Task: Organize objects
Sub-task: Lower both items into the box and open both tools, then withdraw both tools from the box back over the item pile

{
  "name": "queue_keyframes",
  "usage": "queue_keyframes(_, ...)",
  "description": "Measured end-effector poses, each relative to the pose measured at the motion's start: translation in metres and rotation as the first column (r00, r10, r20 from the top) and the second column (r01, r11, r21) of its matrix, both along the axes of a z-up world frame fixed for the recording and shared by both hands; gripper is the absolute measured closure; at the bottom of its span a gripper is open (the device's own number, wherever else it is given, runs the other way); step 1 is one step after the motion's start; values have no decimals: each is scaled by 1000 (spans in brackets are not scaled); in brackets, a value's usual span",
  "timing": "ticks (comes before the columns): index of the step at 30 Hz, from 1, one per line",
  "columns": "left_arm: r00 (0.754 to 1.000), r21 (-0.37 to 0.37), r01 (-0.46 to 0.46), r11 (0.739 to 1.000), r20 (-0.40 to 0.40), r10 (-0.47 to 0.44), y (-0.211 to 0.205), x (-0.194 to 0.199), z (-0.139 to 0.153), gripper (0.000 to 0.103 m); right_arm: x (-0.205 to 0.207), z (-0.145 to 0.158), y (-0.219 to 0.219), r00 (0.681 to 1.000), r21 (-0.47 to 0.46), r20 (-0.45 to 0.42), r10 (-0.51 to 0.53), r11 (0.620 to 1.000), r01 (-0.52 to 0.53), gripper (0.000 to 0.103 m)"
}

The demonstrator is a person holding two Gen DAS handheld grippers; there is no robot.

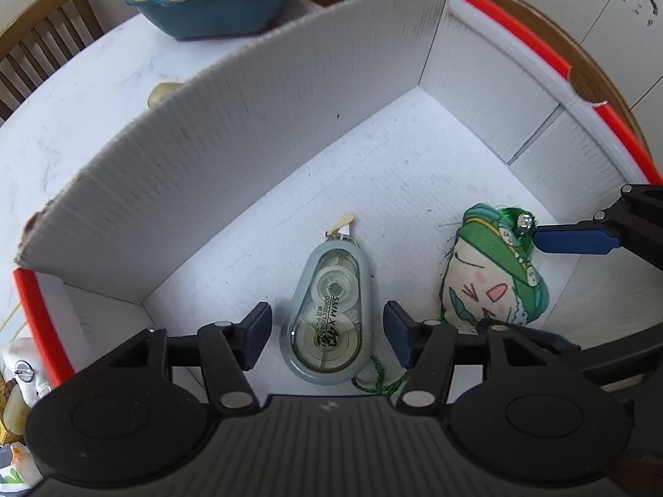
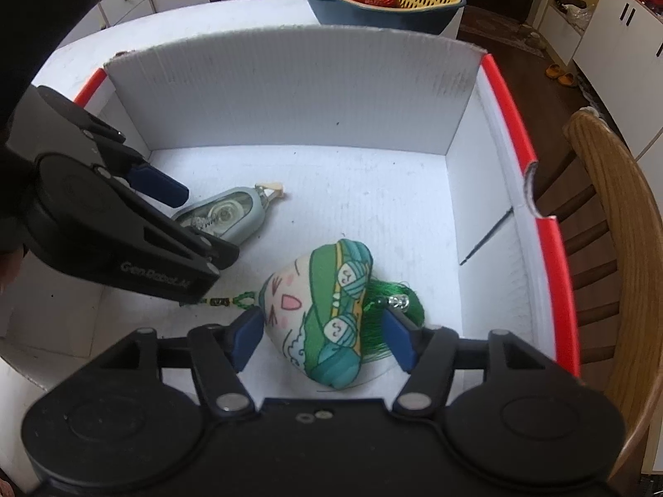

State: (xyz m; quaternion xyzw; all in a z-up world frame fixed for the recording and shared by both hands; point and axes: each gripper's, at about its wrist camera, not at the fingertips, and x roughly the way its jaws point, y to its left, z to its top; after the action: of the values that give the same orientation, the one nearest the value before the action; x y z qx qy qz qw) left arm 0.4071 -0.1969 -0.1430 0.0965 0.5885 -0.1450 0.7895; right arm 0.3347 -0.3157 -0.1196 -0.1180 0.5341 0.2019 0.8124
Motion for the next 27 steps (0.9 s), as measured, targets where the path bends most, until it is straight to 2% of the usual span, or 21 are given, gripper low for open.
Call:
queue_keyframes(11, 987, -114, -16, 993, 159, 34, 27, -35, 51, 45, -21, 34, -8, 994, 67, 98, -38, 997, 31, 34)
queue_keyframes(19, 958, -193, -8, 981, 280, 63, 52, -73, 90, 45, -47, 62, -1, 981, 119, 183, -67, 992, 46, 34)
queue_keyframes(27, 924, -235, 1, 972, 372, 89, 89, -109, 118, 45, -80, 89, 18, 959, 175, 264, -99, 983, 54, 31)
